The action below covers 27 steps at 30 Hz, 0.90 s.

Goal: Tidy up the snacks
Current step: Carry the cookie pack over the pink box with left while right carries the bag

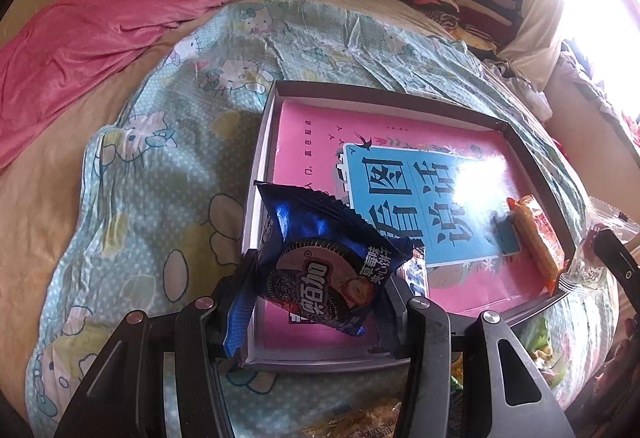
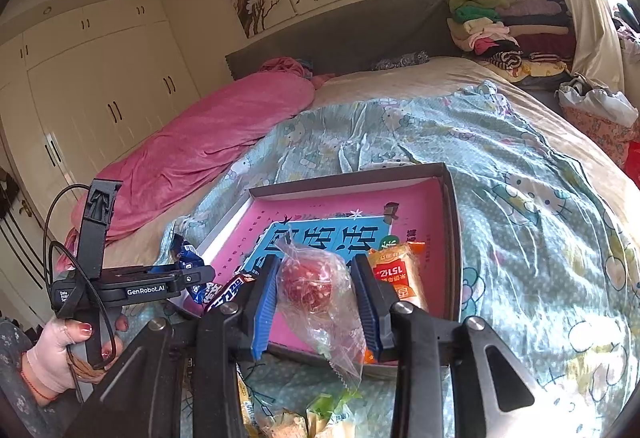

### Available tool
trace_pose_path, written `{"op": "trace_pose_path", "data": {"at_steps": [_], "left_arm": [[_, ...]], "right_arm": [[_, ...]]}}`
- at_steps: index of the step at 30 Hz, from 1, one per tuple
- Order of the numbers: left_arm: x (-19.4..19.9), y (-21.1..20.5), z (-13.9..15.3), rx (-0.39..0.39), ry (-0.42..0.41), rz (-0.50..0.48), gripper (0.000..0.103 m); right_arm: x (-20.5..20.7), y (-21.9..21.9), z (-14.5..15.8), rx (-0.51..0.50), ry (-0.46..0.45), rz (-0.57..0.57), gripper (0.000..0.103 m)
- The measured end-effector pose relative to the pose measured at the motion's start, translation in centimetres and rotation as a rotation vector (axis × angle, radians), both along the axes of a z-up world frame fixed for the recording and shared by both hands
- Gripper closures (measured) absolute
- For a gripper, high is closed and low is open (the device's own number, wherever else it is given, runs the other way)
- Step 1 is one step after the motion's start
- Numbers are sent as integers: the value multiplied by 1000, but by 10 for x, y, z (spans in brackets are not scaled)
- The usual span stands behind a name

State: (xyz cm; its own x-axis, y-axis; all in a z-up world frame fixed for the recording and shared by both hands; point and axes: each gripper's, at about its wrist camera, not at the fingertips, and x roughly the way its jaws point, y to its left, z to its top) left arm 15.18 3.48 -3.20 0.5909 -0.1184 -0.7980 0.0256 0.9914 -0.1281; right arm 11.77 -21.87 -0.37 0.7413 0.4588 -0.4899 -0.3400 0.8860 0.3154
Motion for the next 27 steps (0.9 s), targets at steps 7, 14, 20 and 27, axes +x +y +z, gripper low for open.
{"op": "trace_pose_path", "data": {"at_steps": [7,14,20,27], "left_arm": [[-4,-11,-8,15,42,-44,50],[-14,-15,-15,28,68,-34,51],[-15,-15,-16,18,84,-28,51],[-20,-16,-16,-1,94,-23,51]], "right_arm": [[5,3,-5,-5,12,4,66],[9,0,-9,-1,24,-3,66],[10,2,-11,-10,28,0,66],[12,4,-13,-18,33,1,66]]}}
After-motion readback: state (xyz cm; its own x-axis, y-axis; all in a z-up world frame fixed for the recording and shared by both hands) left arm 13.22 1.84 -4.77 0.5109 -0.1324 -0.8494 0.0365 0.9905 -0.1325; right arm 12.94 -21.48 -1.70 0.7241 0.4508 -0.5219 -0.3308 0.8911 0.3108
